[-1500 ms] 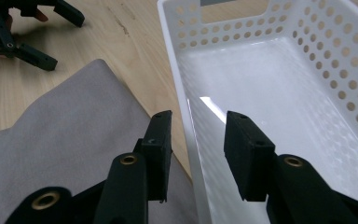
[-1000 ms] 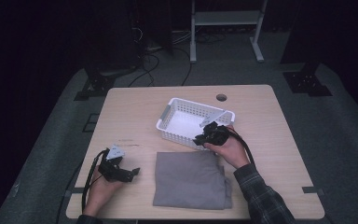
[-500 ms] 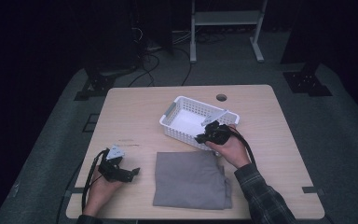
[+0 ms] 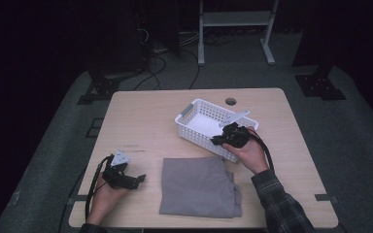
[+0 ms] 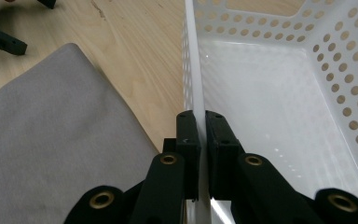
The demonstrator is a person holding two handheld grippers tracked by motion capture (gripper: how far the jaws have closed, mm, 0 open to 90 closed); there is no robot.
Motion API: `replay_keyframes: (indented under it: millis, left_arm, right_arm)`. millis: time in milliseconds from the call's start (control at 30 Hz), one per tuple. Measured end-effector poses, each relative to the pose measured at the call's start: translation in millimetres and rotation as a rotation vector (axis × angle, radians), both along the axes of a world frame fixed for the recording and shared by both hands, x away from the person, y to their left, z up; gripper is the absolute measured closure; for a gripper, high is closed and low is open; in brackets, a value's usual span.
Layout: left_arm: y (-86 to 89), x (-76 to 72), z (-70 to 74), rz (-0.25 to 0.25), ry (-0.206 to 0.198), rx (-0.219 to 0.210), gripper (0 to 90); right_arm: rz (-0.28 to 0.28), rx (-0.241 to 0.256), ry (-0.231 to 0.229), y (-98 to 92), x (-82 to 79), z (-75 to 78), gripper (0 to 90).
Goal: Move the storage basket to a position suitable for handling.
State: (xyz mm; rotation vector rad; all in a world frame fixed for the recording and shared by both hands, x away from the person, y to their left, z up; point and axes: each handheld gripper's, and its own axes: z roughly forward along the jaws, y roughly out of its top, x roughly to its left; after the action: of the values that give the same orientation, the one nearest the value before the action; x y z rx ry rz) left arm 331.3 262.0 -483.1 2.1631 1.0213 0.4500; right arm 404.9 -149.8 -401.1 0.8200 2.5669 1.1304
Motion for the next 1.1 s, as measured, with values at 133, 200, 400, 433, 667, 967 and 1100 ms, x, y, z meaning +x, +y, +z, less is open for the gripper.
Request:
replay_keyframes:
  millis: [133, 200, 400, 433, 667, 967, 1100]
  left_arm:
    - [0.0, 0.0, 0.0, 0.002, 0.000, -0.001, 0.0]
    - [-0.1, 0.0, -0.1, 0.003, 0.000, -0.002, 0.0]
    - [-0.3, 0.0, -0.2, 0.005, -0.002, -0.006, 0.0]
    - [-0.3, 0.0, -0.2, 0.005, -0.002, -0.005, 0.0]
    - [-0.2, 0.0, -0.1, 0.004, -0.001, -0.003, 0.0]
    - [-0.2, -0.1, -0.1, 0.004, -0.001, -0.002, 0.0]
    - [-0.1, 0.0, -0.1, 0.004, -0.001, -0.002, 0.0]
  right_arm:
    - [-0.017, 0.008, -0.004, -8.7, -1.2, 2.0, 84.4]
    - [-0.026, 0.010, -0.005, -12.9, -2.2, 2.5, 84.4]
    - [-0.052, 0.015, -0.001, -26.3, -6.9, 3.2, 84.5]
    - [-0.055, 0.015, -0.002, -28.5, -7.8, 3.1, 84.4]
    - [-0.090, 0.025, 0.002, -45.6, -16.1, 2.0, 84.4]
    - [-0.134, 0.018, 0.008, -68.0, -28.0, -0.8, 84.4]
    - [-0.155, 0.011, 0.005, -79.7, -36.1, -1.0, 84.4]
